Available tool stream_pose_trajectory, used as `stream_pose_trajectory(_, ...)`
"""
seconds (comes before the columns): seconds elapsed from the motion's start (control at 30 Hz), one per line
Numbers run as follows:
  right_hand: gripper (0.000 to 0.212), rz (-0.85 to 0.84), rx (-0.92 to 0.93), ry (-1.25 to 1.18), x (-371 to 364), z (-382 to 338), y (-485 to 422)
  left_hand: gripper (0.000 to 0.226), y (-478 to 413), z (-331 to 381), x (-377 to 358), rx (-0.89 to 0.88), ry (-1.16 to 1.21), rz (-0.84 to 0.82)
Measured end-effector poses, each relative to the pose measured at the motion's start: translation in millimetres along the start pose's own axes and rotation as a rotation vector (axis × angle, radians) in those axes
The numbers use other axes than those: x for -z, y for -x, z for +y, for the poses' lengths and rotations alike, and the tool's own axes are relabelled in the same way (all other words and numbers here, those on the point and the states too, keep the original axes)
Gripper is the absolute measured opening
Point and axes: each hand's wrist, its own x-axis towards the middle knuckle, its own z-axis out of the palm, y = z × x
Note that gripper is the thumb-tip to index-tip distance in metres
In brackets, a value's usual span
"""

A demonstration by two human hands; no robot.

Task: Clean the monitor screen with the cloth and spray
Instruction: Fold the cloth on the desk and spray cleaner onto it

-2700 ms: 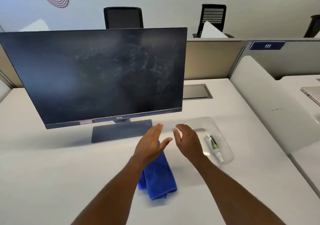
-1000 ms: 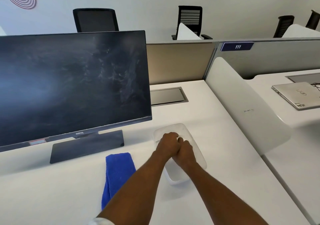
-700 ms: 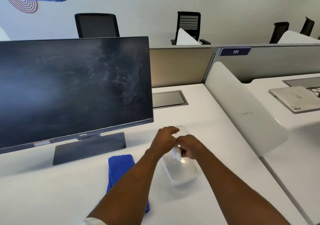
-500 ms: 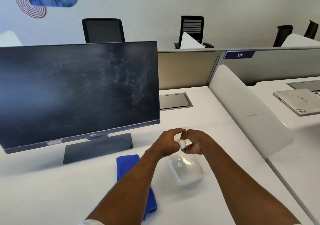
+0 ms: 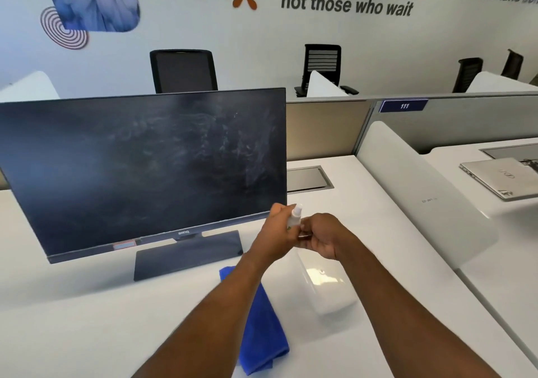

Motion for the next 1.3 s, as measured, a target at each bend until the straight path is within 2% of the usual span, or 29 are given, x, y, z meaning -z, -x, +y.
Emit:
stream_pose_trajectory(0.17,0.023,-0.011,0.294,0.416,-25.7,16.3,-5.6,0.021,7.2,-16.3,23.7,0.055,0.082,0.13)
stream_pose_trajectory(0.33,0.028,0.268,0.489,0.682,-57.1,52.0,-16.4,0.025,18.8,-42.3,24.0,0.107,0.139,0.17)
stream_pose_trajectory(0.47,0.019,0.394,0.517,0.696,-74.3,89.9,-28.4,0.016,30.7,-61.6,11.4,0.149,0.181,0.133)
stream_pose_trajectory(0.57,0.005,0.44,0.54,0.689,-85.1,118.9,-39.4,0.022,37.5,-77.1,-0.4,0.212,0.143,0.116)
stream_pose_trajectory(0.73,0.011,0.462,0.443,0.689,-85.3,148.2,-44.0,0.011,46.5,-98.2,-16.7,0.239,0.118,0.1)
stream_pose_trajectory(0.8,0.014,0.474,0.422,0.622,-84.8,153.1,-41.8,0.016,49.4,-100.0,-23.6,0.251,0.14,0.106)
stream_pose_trajectory(0.87,0.027,0.453,0.408,0.465,-86.0,151.4,-38.3,0.021,49.5,-98.7,-27.9,0.248,0.145,0.123)
stream_pose_trajectory(0.93,0.037,0.48,0.41,0.444,-84.1,149.9,-40.1,0.022,48.7,-96.1,-29.4,0.242,0.149,0.13)
stream_pose_trajectory(1.03,0.032,0.454,0.39,0.464,-80.5,147.3,-42.3,0.026,47.6,-98.4,-30.7,0.258,0.164,0.126)
stream_pose_trajectory(1.17,0.016,0.519,0.438,0.706,-77.0,151.0,-46.2,0.02,44.0,-101.8,-31.4,0.292,0.201,0.116)
stream_pose_trajectory(1.23,0.02,0.519,0.506,0.715,-78.2,147.6,-46.4,0.015,40.9,-99.7,-27.1,0.29,0.232,0.112)
stream_pose_trajectory(1.3,0.034,0.486,0.614,0.672,-79.0,139.8,-45.3,0.018,37.7,-98.8,-22.0,0.304,0.28,0.101)
